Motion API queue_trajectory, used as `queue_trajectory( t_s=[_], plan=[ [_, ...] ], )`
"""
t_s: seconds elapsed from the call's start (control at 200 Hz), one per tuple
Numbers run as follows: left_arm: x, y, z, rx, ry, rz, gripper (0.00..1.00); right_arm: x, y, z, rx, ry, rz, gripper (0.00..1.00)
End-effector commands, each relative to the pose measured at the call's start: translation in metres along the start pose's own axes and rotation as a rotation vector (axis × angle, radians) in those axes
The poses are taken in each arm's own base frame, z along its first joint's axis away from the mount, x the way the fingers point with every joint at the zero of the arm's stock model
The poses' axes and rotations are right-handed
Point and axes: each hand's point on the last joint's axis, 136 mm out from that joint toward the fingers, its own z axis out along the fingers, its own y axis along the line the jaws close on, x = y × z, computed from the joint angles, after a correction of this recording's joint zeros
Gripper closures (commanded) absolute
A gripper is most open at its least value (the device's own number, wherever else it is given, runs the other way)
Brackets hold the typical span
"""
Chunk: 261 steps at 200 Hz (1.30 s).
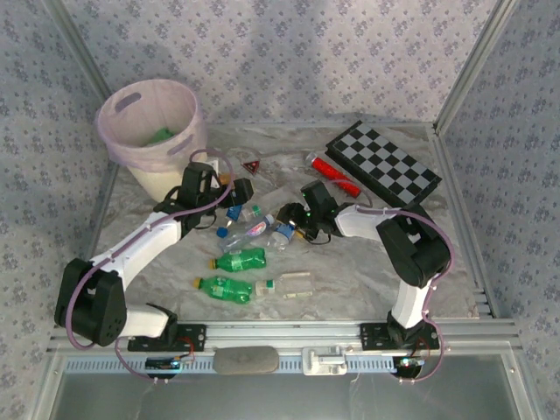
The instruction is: Put the plastic bottles in the bin
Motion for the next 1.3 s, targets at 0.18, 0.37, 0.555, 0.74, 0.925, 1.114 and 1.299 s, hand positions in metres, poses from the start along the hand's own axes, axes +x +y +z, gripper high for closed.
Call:
queue_trajectory(
  t_s=[0.18,0.37,0.555,0.74,0.925,1.114,1.299],
  plan=[
    [0.000,-0.005,-0.003,0.023,-0.001,0.019,0.00,-0.002,-0.013,0.008,0.022,-0.007,0.004,0.42],
    [0.005,-0.019,0.001,0.097,0.027,0.013,0.00,-0.022,0.009,-0.011,-0.062,-0.054,-0.056,0.46],
    [0.009,-0.048,0.003,0.221,0.049,0.038,0.00,-0.047,0.028,-0.043,-0.122,-0.119,-0.104,0.47],
    [0.024,-0.084,0.008,0.337,0.111,0.096,0.00,-0.070,0.046,-0.076,-0.182,-0.183,-0.153,0.48],
    [0.047,-0.115,0.015,0.412,0.194,0.174,0.00,-0.083,0.058,-0.098,-0.221,-0.229,-0.187,0.48],
    [0.069,-0.134,0.025,0.446,0.272,0.223,0.00,-0.082,0.067,-0.110,-0.251,-0.245,-0.217,0.48],
    [0.084,-0.145,0.038,0.470,0.336,0.231,0.00,-0.079,0.070,-0.113,-0.262,-0.244,-0.226,0.49]
  ],
)
